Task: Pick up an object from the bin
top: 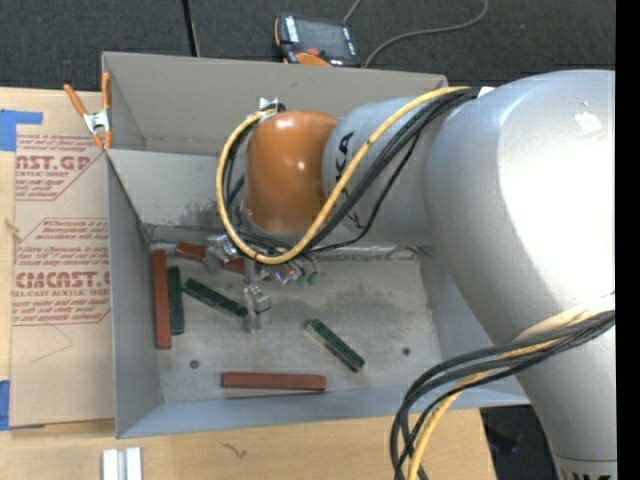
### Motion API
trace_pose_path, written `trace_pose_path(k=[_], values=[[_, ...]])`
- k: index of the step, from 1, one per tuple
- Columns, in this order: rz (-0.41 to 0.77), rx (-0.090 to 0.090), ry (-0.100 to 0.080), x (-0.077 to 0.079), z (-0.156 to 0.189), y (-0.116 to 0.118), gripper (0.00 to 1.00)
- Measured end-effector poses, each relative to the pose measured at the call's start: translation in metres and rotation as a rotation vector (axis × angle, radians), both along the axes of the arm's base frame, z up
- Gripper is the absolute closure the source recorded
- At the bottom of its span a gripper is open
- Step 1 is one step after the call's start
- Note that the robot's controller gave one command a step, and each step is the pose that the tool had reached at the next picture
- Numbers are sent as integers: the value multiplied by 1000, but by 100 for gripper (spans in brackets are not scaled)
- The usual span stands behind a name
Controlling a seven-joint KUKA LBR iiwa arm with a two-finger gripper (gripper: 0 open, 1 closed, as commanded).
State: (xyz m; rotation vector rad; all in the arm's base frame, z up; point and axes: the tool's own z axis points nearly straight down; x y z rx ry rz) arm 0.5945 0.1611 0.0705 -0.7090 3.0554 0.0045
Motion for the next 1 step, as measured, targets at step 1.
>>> trace_pose_path(k=[1], values=[[0, 3, -10, 3, 4, 1, 100]])
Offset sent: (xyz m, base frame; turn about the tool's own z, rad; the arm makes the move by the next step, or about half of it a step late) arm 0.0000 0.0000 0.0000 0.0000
